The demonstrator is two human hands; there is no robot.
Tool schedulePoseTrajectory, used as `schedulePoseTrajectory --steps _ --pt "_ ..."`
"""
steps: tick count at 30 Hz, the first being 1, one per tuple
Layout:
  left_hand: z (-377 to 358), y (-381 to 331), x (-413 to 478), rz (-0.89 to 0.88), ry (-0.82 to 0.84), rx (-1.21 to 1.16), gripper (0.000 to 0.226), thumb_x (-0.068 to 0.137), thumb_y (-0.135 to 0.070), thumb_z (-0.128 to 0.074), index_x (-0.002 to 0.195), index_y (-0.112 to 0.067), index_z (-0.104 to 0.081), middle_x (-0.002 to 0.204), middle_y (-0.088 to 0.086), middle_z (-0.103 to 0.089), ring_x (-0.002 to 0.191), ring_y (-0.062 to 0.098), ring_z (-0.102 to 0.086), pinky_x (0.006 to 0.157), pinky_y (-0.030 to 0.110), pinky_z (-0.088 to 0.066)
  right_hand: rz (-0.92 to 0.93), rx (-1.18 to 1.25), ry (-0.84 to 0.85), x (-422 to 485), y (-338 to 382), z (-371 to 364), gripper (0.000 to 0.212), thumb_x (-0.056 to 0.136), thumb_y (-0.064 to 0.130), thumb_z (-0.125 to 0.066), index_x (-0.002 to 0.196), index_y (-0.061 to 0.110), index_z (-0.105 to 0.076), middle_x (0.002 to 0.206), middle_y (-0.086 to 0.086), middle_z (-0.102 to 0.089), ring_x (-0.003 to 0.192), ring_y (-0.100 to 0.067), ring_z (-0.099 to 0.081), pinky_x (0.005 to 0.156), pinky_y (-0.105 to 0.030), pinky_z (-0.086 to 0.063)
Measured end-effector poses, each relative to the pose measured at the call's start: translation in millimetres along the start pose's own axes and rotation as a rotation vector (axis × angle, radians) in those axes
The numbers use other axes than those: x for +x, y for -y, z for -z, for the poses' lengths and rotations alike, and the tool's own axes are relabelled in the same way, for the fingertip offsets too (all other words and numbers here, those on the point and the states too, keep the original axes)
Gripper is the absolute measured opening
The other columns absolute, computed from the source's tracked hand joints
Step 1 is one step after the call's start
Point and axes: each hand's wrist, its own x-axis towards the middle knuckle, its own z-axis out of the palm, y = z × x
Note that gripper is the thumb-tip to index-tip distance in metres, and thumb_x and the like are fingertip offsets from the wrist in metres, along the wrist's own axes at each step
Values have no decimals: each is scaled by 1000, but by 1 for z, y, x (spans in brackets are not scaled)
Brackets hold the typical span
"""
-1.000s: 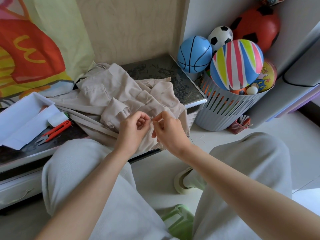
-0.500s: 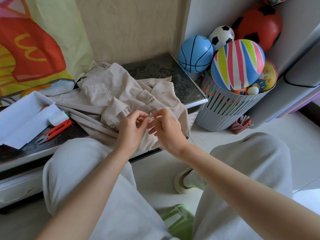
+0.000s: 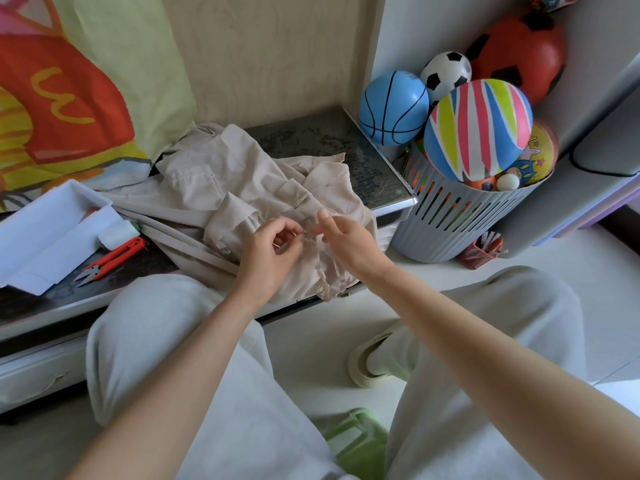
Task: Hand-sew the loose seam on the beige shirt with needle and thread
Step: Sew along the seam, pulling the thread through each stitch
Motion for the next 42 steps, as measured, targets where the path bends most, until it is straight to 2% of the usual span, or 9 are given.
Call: schedulePoseTrajectory --steps 3,6,9,18,20,23,28,35,42 --pt "-1 -3 -2 -3 53 -55 15 86 2 -61 81 -11 -60 79 6 -57 65 -1 -47 65 6 -40 -102 65 81 3 4 1 43 97 38 -47 91 0 -66 83 -8 -56 80 -19 -50 76 -30 -40" --pt "-1 -3 -2 7 75 -72 14 86 3 -61 81 -10 -60 77 1 -56 63 -2 -47 64 7 -40 -138 241 63 5 4 -1 25 92 22 -58 69 14 -59 65 3 -53 60 -8 -48 64 -18 -41" --pt "0 -1 0 21 97 -69 18 86 2 -61 78 -14 -60 76 -2 -58 64 -2 -48 65 7 -40 -211 507 57 7 5 -3 15 92 11 -56 77 11 -60 67 0 -51 53 -6 -45 50 -14 -36" --pt "2 -5 1 126 79 -211 25 90 2 -53 73 -16 -53 66 -7 -53 61 -1 -47 63 9 -38 -423 1104 -135 27 -22 14 28 99 -1 -32 77 1 -49 76 -9 -56 74 -16 -57 84 -32 -50" --pt "3 -8 2 158 101 -266 27 91 5 -48 72 -14 -51 55 -15 -55 55 -6 -47 60 7 -36 -422 1302 -179 29 -29 19 32 101 0 -28 74 4 -45 70 -7 -49 62 -13 -52 67 -24 -54" --pt "4 -5 4 220 89 -331 28 90 5 -46 69 -13 -49 51 -16 -51 54 -2 -43 58 11 -34 -412 1509 -230 35 -45 25 30 100 0 -27 76 10 -42 63 1 -34 42 -5 -34 38 -13 -37" --pt "5 2 7 325 5 -434 24 85 -1 -49 67 -15 -51 53 -14 -50 56 3 -42 60 19 -34 -298 897 -256 33 -69 24 37 100 7 -34 65 17 -38 51 5 -31 37 -5 -21 36 -16 -13" --pt "3 1 7 340 35 -452 18 79 -6 -54 65 -16 -50 53 -14 -51 56 2 -45 59 16 -36 -237 476 -381 30 -81 27 17 99 14 -41 95 12 -57 62 4 -42 53 -10 -34 52 -21 -31" --pt "1 2 7 356 52 -485 10 71 -24 -57 62 -23 -56 63 -4 -50 65 9 -44 68 25 -36 115 312 -270 19 -58 12 20 99 4 -38 102 9 -58 72 1 -56 51 1 -43 54 -11 -34"
